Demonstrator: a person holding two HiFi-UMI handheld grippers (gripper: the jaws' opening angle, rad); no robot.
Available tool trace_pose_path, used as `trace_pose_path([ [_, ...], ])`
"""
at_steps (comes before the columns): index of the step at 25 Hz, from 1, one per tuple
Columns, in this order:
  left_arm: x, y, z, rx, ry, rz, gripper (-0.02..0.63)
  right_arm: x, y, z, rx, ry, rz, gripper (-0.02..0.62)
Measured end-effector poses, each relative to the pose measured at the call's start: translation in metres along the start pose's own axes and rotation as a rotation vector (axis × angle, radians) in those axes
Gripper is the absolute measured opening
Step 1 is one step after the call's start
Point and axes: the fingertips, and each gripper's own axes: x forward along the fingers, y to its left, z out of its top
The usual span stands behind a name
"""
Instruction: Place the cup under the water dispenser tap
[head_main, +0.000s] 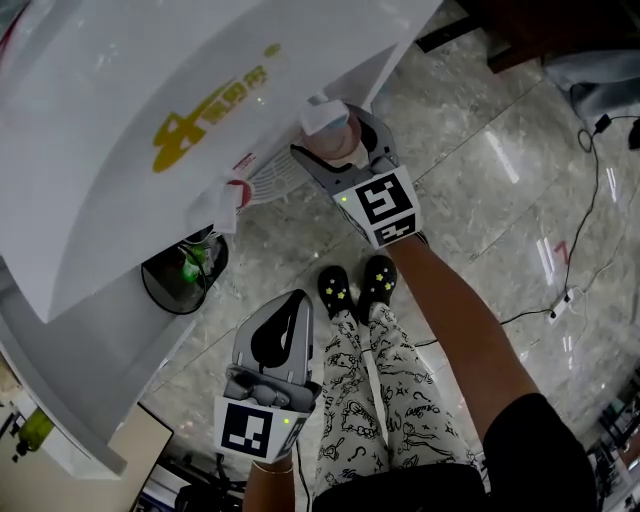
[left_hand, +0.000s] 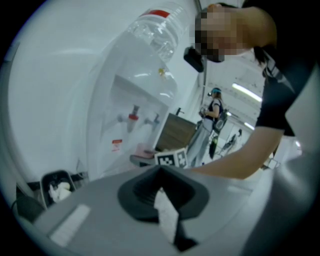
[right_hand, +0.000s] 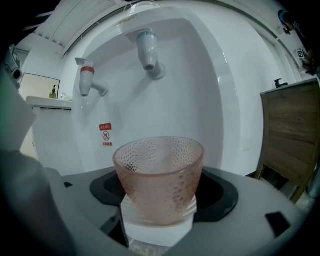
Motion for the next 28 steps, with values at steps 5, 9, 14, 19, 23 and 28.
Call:
trace_pose_path([
  [5,0.003,0.004,0.003,0.002,-0.005,0.007,-0.006,0.002,0.001,0.0,0.0,-0.004,0.017,0.374],
  [9,0.005,0.003,0.003,-0.018,-0.008,0.01,-0.006,0.001,0.0,0.0,0.051,-0.02,0.035,0.374],
  [14,0.006,-0.002,0.002,-0.023,-0.009,-0.005,-0.006,0.004,0.004,-0.004,0.041,-0.002,0.063,0.374],
  [19,0.005,0.0,0.002,-0.037,-0.013,0.006,-0.006,0.004,0.003,-0.021,0.036,0.054,0.058,0.374],
  [23,0.003,0.002,0.002,-0.035,-0.012,0.014,-0.006,0.001,0.0,-0.033,0.052,0.079,0.049,0.374],
  [28,0.002,-0.005,0.002,-0.026,-0.012,0.008,-0.006,-0.014,0.009,-0.049,0.039,0.111,0.089,0.374],
])
